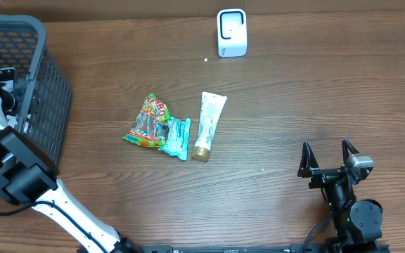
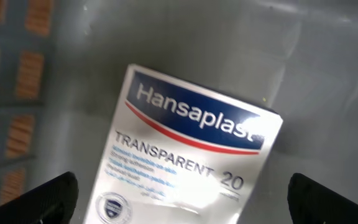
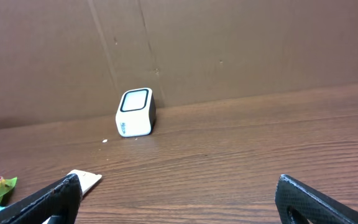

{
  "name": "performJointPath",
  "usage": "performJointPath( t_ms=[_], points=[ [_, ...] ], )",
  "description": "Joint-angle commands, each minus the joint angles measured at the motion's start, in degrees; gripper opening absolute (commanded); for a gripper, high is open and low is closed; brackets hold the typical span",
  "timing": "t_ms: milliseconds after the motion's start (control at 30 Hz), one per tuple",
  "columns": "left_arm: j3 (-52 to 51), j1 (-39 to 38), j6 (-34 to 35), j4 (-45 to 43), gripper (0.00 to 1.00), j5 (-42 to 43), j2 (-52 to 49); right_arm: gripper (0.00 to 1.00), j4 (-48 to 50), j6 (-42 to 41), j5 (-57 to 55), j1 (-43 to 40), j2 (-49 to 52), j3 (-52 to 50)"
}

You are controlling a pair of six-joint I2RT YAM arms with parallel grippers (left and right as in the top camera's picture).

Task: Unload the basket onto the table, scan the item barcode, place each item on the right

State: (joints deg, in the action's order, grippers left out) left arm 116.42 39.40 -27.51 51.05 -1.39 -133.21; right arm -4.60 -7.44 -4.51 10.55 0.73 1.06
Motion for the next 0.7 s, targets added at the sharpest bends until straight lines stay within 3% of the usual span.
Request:
performJointPath(
  t_ms=[0, 333, 600, 667],
  points=[
    [0.96, 0.04, -4.24, -0.55, 1.0, -0.61, -1.14, 1.0, 0.26, 0.22, -0.37, 0.22, -0.44, -0.59],
    [0.94, 0.04, -4.26, 0.79, 0.99, -0.7, -5.55, 1.0, 0.26, 0.22, -0.37, 0.22, -0.44, -0.59],
    [0.98, -0.11, -1.7, 0.76, 0.74, -0.7, -5.55, 1.0, 0.26, 0.22, -0.37, 0.22, -0.44, -0.59],
    [1.09, -0.11, -0.22, 1.18, 0.74, -0.7, -5.53, 1.0, 0.26, 0.22, -0.37, 0.22, -0.44, -0.59]
  ],
)
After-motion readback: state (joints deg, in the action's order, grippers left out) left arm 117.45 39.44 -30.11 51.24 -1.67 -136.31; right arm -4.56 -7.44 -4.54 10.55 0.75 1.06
